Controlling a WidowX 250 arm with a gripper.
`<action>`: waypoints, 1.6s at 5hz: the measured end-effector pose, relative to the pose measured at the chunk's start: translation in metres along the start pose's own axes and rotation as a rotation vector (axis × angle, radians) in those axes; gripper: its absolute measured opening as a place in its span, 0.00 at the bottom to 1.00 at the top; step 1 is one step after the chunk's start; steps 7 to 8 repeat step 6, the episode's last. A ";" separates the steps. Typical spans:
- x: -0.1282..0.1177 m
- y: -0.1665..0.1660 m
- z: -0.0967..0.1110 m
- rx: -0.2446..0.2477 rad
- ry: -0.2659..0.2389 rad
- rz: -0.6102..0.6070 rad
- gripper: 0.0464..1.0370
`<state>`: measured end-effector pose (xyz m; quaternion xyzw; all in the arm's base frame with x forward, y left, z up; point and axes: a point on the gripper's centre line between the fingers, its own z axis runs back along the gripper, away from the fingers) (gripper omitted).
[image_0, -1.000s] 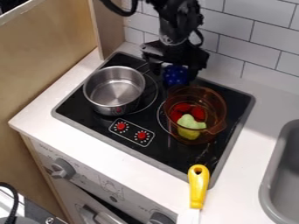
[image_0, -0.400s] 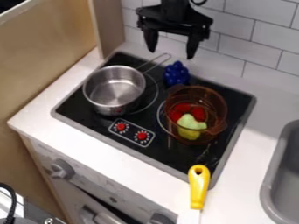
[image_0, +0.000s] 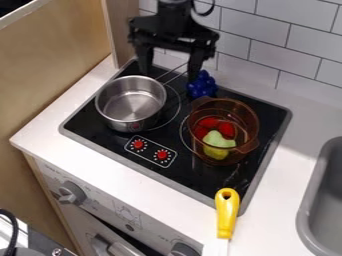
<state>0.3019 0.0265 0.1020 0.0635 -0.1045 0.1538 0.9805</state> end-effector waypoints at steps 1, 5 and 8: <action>-0.018 0.010 -0.002 0.001 0.004 0.004 0.95; -0.033 0.059 -0.005 0.006 -0.003 -0.073 0.95; -0.026 0.081 -0.003 0.037 -0.015 -0.107 0.95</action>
